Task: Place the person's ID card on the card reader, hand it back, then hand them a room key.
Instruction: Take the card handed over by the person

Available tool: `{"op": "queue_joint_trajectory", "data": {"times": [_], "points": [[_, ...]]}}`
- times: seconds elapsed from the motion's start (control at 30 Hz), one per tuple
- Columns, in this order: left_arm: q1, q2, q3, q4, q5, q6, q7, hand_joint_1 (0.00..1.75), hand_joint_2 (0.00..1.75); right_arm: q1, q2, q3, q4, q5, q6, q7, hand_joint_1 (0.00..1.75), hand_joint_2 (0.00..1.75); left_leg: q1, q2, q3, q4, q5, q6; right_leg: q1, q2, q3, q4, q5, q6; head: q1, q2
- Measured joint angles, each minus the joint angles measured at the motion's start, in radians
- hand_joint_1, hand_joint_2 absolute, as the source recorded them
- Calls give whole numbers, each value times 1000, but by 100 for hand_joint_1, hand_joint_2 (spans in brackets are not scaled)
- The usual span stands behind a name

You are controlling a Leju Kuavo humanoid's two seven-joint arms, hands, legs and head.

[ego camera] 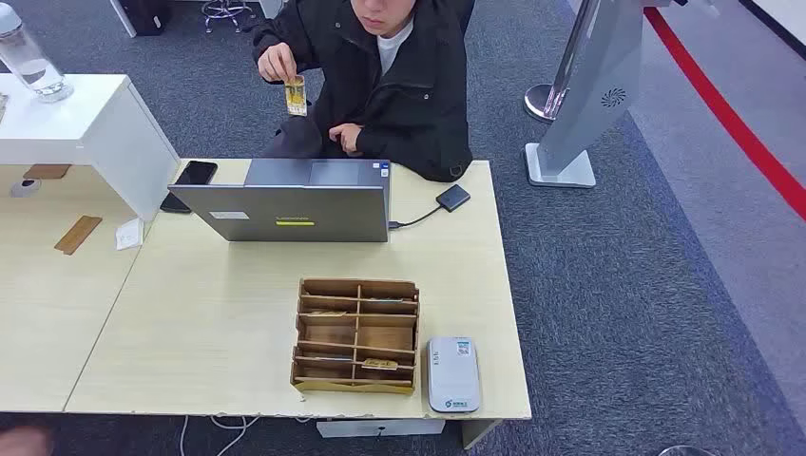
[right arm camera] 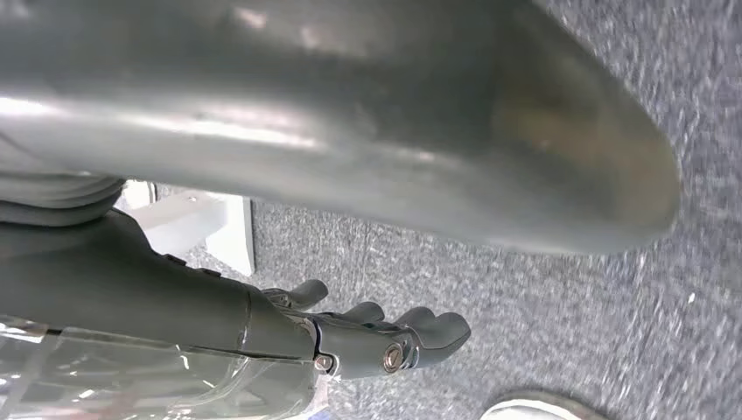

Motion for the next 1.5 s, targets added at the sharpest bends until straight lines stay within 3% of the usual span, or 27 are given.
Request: {"op": "queue_joint_trajectory", "data": {"times": [0.07, 0.13, 0.2, 0.27, 0.33, 0.47, 0.53, 0.6, 0.67, 0.8, 0.93, 1.5], "points": [[-1, 0, 1, 0, -2, -1, -3, 0, 0, -1, -2, -3, 0, 0, 1, 0, 0, 0, 0, 0, 0, 0, 0, 0, 0, 0, 0, 0, 0, 0, 0, 0], [-2, 11, -2, -1, -52, -32, -62, 0, 0, -5, -7, -6, -1, 19, 18, 0, 0, 0, 0, 0, 0, 0, 0, 0, 0, 0, 0, 0, 0, 0, 0, 0], [-4, 57, -45, -2, -158, -87, -206, 0, 0, -18, -14, -1, -3, 54, 55, 1, 0, 0, 1, 2, 0, 0, 1, -1, 2, 2, -1, 0, 1, -2, 0, 0], [-11, 119, -172, -2, -224, -109, -331, 0, 0, -44, -19, 7, -7, 72, 85, 5, 0, 0, 3, 7, 0, 0, 1, -3, 5, 6, -3, 0, 3, -4, 0, 0], [-19, 173, -394, -3, -221, -103, -382, 0, 0, -67, -20, 10, -15, 70, 95, 8, 0, 0, 3, 10, 1, 0, 2, -4, 5, 9, -5, 1, 3, -6, -1, 0], [-19, 251, -1008, -3, -188, -106, -425, 0, 0, -92, -21, 9, -28, 41, 95, -3, 0, 0, 4, 12, 0, -1, 2, -4, 5, 10, -5, 3, 3, -6, -1, 0], [-27, 280, -1250, -4, -170, -110, -439, 0, 0, -99, -22, 3, -34, 12, 101, -15, 0, 0, 6, 11, -1, -1, 1, -6, 6, 9, -5, 3, 0, -9, 1, 0], [-34, 303, -1396, -4, -161, -114, -452, 0, 0, -105, -24, -10, -38, -20, 108, -26, 0, 0, 7, 7, 1, -2, -1, -9, 7, 6, -3, 3, -4, -11, 2, 0], [-25, 321, -1489, -4, -159, -117, -462, 0, 0, -110, -27, -24, -41, -40, 111, -33, 0, 0, 7, 7, 4, -2, -3, -11, 7, 6, -1, 3, -4, -12, 2, 0], [-17, 342, -1601, -3, -157, -118, -463, 0, 0, -114, -32, -41, -43, -49, 114, -37, 0, 0, 7, 5, 3, -1, -2, -11, 9, 4, -2, 4, -3, -12, 2, 0], [-18, 352, -1654, -3, -156, -118, -463, 0, 0, -117, -33, -48, -44, -50, 115, -39, 0, 0, 8, 5, 3, -2, -3, -12, 10, 4, -2, 4, -5, -15, 2, 0], [-19, 357, -1700, -3, -154, -126, -463, 0, 0, -118, -33, -65, -47, -61, 114, -41, 0, 0, 7, 5, 4, -3, -3, -13, 10, 4, -1, 5, -5, -15, 2, 0]]}}
